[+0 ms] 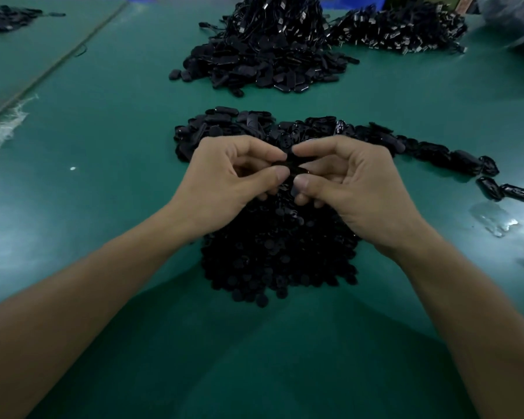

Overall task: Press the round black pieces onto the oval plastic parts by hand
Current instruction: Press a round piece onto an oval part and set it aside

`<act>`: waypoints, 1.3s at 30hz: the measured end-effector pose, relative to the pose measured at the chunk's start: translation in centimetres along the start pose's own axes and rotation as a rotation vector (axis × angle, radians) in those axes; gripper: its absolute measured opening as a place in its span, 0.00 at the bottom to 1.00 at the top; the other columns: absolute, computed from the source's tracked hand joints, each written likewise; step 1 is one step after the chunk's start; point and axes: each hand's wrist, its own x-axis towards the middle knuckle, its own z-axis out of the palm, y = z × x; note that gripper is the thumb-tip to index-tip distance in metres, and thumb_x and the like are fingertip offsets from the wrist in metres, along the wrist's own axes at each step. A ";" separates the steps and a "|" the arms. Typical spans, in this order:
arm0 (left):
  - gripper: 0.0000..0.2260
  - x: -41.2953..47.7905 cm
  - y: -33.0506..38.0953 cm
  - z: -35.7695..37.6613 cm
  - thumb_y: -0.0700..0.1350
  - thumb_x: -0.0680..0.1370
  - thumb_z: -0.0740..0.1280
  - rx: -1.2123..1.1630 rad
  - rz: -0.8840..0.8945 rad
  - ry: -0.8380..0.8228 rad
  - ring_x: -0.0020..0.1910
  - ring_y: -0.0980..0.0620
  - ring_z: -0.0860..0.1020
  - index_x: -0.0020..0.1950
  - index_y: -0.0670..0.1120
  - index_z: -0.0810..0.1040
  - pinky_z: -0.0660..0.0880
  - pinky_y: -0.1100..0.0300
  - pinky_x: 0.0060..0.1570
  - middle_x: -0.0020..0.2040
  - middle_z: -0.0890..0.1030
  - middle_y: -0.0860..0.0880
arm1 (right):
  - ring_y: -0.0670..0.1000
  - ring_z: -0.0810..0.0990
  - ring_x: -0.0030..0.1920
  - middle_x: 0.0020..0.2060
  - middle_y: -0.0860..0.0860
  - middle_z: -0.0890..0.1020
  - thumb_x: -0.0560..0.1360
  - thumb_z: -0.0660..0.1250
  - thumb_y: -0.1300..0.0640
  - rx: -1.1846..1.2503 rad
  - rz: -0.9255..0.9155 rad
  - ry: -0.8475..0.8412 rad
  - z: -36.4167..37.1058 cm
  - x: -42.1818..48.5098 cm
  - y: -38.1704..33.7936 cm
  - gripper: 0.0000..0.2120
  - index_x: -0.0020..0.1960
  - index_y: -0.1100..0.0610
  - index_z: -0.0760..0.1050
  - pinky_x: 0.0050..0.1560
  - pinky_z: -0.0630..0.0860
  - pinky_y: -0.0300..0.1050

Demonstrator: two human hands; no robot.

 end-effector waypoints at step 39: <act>0.07 0.2 -1.2 -0.3 0.38 0.75 0.74 -0.048 -0.029 0.204 0.37 0.53 0.84 0.46 0.51 0.83 0.80 0.63 0.39 0.36 0.85 0.53 | 0.42 0.78 0.40 0.37 0.43 0.79 0.78 0.70 0.56 -0.603 -0.091 -0.050 0.6 -0.4 0.6 0.04 0.46 0.50 0.76 0.41 0.73 0.34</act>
